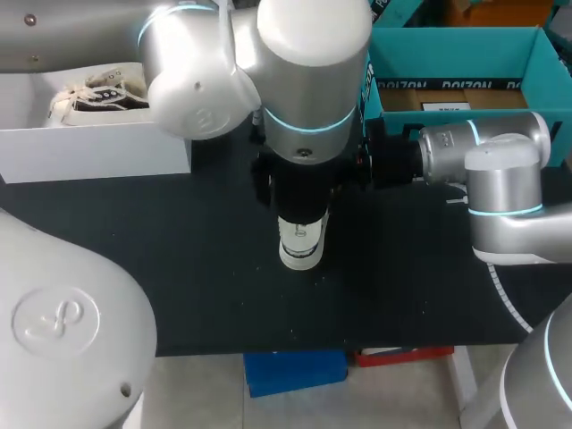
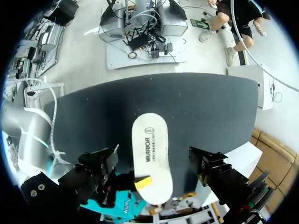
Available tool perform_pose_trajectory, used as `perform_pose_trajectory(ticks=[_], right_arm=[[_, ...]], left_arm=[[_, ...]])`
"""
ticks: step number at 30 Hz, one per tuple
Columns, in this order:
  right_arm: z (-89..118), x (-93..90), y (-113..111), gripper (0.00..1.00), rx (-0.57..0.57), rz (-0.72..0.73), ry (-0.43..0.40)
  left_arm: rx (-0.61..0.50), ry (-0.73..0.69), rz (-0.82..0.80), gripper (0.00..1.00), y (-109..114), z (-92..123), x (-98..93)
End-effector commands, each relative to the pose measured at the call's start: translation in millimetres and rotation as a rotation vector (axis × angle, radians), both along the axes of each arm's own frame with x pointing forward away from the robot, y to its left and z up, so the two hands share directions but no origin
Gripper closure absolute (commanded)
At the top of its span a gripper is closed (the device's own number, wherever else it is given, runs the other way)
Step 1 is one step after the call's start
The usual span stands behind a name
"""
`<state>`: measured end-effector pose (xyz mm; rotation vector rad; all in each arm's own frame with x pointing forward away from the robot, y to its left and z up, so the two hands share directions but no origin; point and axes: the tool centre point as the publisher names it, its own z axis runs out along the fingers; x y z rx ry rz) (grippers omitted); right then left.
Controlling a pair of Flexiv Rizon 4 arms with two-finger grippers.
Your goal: Take the shoe out of the shoebox, open the shoe tongue, remove and reinsert the insole, then place the shoe into the shoebox
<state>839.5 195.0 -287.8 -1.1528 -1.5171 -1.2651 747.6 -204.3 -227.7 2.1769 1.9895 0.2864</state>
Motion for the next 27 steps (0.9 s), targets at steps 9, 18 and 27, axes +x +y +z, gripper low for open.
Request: perform_pose_trajectory(ticks=[9,18,27], right_arm=[[-0.2,0.1,0.8,1.0,-0.001,-0.001,0.001],[-0.2,0.1,0.8,1.0,-0.001,-0.001,0.001],[-0.2,0.1,0.8,1.0,-0.001,-0.001,0.001]], left_arm=[[-0.009,0.012,0.014,0.0,-1.3,2.4,35.1],[-0.032,-0.001,0.023,0.0,-0.5,10.0,80.6],[-0.047,0.0,0.039,0.0,0.3,10.9,130.7]])
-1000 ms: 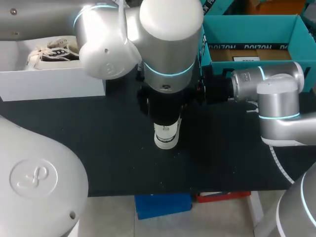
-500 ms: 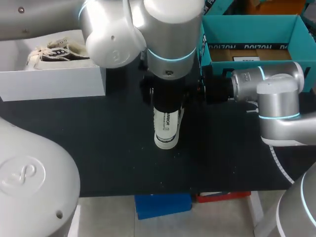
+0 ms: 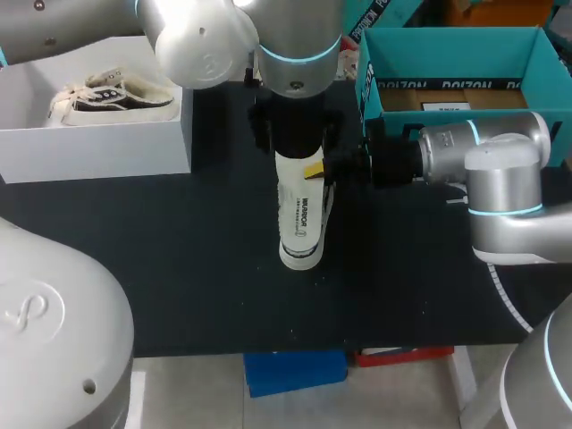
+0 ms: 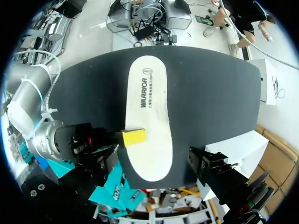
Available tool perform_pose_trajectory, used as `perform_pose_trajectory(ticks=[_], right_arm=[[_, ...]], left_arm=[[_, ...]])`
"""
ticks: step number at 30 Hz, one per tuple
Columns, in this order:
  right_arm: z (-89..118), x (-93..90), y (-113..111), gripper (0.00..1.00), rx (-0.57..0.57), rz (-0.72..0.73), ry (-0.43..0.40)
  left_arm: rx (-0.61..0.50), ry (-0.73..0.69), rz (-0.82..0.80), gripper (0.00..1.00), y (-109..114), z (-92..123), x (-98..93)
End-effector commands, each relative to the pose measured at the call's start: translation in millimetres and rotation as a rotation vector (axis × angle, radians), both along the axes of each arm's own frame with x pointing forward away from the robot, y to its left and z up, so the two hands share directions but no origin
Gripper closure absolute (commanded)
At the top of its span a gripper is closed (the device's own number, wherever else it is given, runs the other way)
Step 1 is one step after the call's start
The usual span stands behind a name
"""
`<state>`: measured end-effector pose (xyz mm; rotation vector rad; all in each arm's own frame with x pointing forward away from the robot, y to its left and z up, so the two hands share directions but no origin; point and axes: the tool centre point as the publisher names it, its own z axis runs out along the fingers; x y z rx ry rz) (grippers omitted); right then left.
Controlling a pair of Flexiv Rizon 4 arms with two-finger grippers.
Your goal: Take the shoe out of the shoebox, open the shoe tongue, remove and reinsert the insole, then place the shoe into the shoebox
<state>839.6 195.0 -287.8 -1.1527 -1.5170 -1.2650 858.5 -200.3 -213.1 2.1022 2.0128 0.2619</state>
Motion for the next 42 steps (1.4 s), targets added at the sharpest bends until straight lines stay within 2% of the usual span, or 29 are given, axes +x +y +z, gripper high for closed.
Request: perform_pose_trajectory(ticks=[1,12,16,19,24,42], right_arm=[[-0.2,0.0,0.7,1.0,-0.001,-0.001,0.001],[-0.2,0.0,0.7,1.0,-0.001,-0.001,0.001],[-0.2,0.0,0.7,1.0,-0.001,-0.001,0.001],[-0.2,0.0,0.7,1.0,-0.001,-0.001,0.001],[-0.2,0.0,0.7,1.0,-0.001,-0.001,0.001],[-0.2,0.0,0.7,1.0,-0.001,-0.001,0.001]], left_arm=[[-0.005,0.015,0.002,0.0,-4.2,-3.2,25.5],[-0.033,0.002,0.025,0.0,-6.8,1.6,74.2],[-0.043,-0.005,0.035,0.0,-5.2,5.9,81.0],[-0.047,-0.008,0.036,0.0,-4.0,8.6,78.8],[-0.047,0.002,0.031,0.0,0.8,7.7,62.0],[-0.024,0.038,-0.025,0.0,12.3,8.3,-48.7]])
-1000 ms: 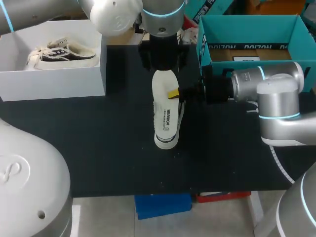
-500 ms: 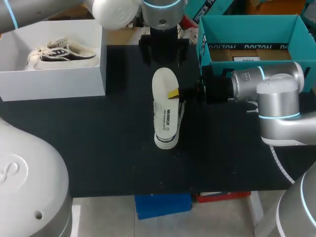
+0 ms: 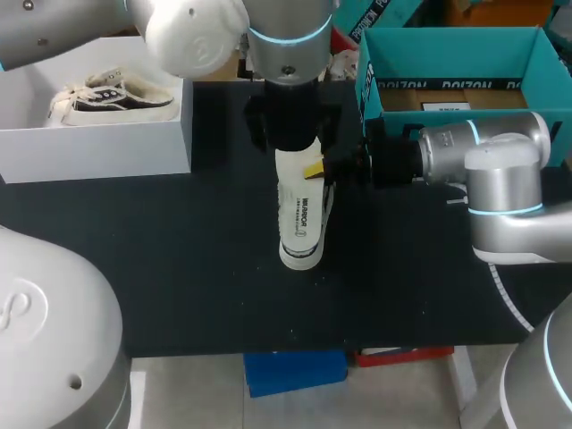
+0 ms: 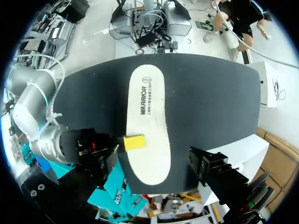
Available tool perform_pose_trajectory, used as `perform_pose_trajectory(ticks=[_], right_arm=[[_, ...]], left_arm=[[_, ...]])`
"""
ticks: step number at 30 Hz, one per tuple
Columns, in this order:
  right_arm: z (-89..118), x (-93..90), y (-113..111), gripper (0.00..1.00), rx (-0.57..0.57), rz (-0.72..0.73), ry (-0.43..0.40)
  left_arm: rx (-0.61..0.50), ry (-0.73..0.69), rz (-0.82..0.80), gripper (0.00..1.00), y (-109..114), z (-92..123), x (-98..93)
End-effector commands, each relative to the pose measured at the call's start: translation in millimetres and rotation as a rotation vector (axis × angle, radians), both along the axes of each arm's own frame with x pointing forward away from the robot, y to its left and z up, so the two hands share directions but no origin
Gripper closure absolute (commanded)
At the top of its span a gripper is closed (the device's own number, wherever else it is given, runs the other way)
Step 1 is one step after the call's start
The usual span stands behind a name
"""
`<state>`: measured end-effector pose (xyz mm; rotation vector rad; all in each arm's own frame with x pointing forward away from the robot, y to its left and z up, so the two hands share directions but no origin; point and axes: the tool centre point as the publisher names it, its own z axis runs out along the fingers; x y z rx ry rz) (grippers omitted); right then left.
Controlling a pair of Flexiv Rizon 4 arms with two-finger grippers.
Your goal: Take the shoe out of the shoebox, open the shoe tongue, remove and reinsert the insole, then place the shoe into the shoebox
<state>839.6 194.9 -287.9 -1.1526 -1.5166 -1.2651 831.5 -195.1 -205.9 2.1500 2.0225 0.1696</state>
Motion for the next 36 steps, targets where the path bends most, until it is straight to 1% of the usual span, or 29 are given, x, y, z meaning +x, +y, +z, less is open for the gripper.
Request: perform_pose_trajectory(ticks=[1,9,12,13,14,15,17,18,19,21,22,36], right_arm=[[-0.1,0.0,0.8,1.0,-0.002,-0.001,0.0],[-0.1,0.0,0.8,1.0,-0.002,-0.001,0.0],[-0.1,0.0,0.8,1.0,-0.002,-0.001,0.0],[-0.1,0.0,0.8,1.0,-0.002,-0.001,0.0],[-0.1,0.0,0.8,1.0,-0.002,-0.001,0.0],[-0.1,0.0,0.8,1.0,-0.002,-0.001,0.0],[-0.1,0.0,0.8,1.0,-0.002,-0.001,0.0],[-0.1,0.0,0.8,1.0,-0.002,-0.001,0.0],[-0.1,0.0,0.8,1.0,-0.002,-0.001,0.0],[-0.1,0.0,0.8,1.0,-0.002,-0.001,0.0],[-0.1,0.0,0.8,1.0,-0.002,-0.001,0.0],[-0.1,0.0,0.8,1.0,-0.002,-0.001,0.0]], left_arm=[[-0.009,-0.033,-0.005,0.0,7.8,0.9,-26.0],[-0.024,-0.021,-0.024,0.0,11.8,-10.0,-60.1],[-0.024,-0.014,-0.036,0.0,14.3,-18.0,-73.8],[-0.04,-0.018,-0.044,0.0,15.7,-19.6,-76.8],[-0.088,-0.019,-0.058,0.0,17.9,-20.7,-78.5],[-0.18,-0.008,-0.095,0.0,21.3,-22.6,-78.9],[-0.309,0.02,-0.15,0.0,26.5,-29.5,-76.7],[-0.39,0.053,-0.177,0.0,28.3,-34.1,-76.3],[-0.412,0.046,-0.191,0.0,29.5,-36.6,-76.8],[-0.425,0.006,-0.227,0.0,31.7,-38.7,-80.0],[-0.405,0.011,-0.232,0.0,32.3,-41.6,-80.3],[-0.405,0.011,-0.232,0.0,32.3,-41.6,-80.3]])
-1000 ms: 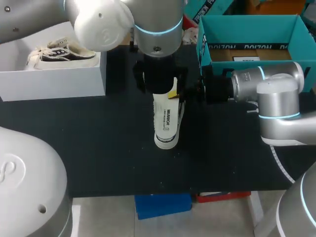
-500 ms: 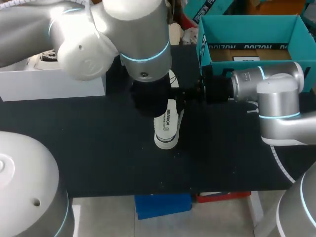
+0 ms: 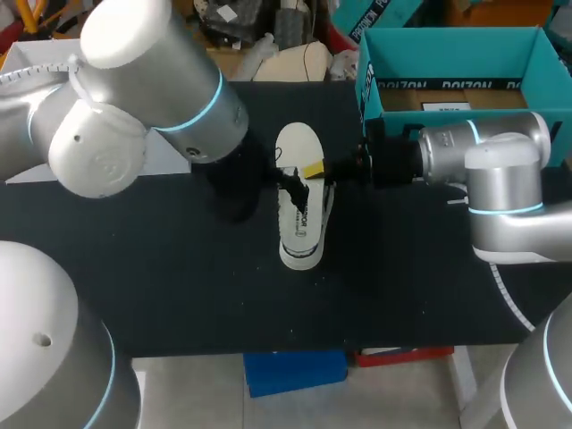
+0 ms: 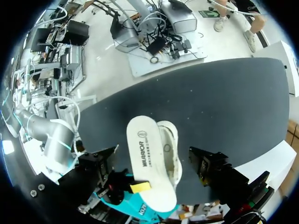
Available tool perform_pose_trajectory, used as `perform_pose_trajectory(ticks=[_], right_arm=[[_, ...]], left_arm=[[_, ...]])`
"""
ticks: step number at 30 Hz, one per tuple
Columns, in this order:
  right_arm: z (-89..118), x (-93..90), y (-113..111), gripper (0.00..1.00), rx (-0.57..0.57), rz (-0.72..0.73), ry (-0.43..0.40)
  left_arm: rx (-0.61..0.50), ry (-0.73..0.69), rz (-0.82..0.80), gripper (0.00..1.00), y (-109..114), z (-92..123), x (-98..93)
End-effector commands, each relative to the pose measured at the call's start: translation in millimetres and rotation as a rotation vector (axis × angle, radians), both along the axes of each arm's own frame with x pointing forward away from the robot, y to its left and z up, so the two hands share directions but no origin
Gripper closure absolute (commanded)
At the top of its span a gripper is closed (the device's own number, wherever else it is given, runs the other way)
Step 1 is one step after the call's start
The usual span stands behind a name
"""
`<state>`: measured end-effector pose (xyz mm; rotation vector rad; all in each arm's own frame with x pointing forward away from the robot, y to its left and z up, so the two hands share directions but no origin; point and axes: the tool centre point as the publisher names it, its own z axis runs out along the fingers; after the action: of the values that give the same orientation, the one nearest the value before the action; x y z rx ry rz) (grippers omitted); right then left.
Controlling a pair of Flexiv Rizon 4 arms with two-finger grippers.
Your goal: Take the shoe out of the shoebox, open the shoe tongue, remove and reinsert the insole, then place the shoe into the shoebox
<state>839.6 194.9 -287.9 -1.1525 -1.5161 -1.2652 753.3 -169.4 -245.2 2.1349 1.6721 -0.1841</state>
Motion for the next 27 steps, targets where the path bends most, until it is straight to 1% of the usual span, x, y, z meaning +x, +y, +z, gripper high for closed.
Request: perform_pose_trajectory(ticks=[1,12,13,14,15,17,19,21,23,24,25,27], right_arm=[[-0.1,-0.1,0.9,1.0,-0.002,-0.001,0.0],[-0.1,-0.1,0.9,1.0,-0.002,-0.001,0.0],[-0.1,-0.1,0.9,1.0,-0.002,-0.001,0.0],[-0.1,-0.1,0.9,1.0,-0.002,-0.001,0.0],[-0.1,-0.1,0.9,1.0,-0.002,-0.001,0.0],[-0.1,-0.1,0.9,1.0,-0.002,-0.001,0.0],[-0.1,-0.1,0.9,1.0,-0.002,-0.001,0.0],[-0.1,-0.1,0.9,1.0,-0.002,-0.001,0.0],[-0.1,-0.1,0.9,1.0,-0.002,-0.001,0.0],[-0.1,-0.1,0.9,1.0,-0.002,-0.001,0.0],[-0.1,-0.1,0.9,1.0,-0.002,-0.001,0.0],[-0.1,-0.1,0.9,1.0,-0.002,-0.001,0.0]], left_arm=[[-0.08,0.008,-0.02,0.0,6.5,-2.3,-2.1],[-0.08,0.008,-0.02,0.0,6.5,-2.3,-2.1],[-0.21,0.002,-0.034,0.0,6.3,3.5,-2.8],[-0.342,0.043,-0.06,0.0,7.7,8.1,-6.4],[-0.423,0.062,-0.056,0.0,9.4,9.9,-8.2],[-0.552,0.045,-0.043,0.0,13.0,9.2,-11.9],[-0.681,0.109,-0.015,0.0,17.9,6.5,-11.6],[-0.754,0.111,0.018,0.0,23.1,1.7,-11.0],[-0.858,0.179,0.039,0.0,30.0,-2.6,-8.3],[-0.894,0.176,0.052,0.0,33.1,-4.8,-7.3],[-0.925,0.185,0.057,0.0,36.0,-6.8,-7.1],[-0.925,0.185,0.057,0.0,36.0,-6.8,-7.1]])
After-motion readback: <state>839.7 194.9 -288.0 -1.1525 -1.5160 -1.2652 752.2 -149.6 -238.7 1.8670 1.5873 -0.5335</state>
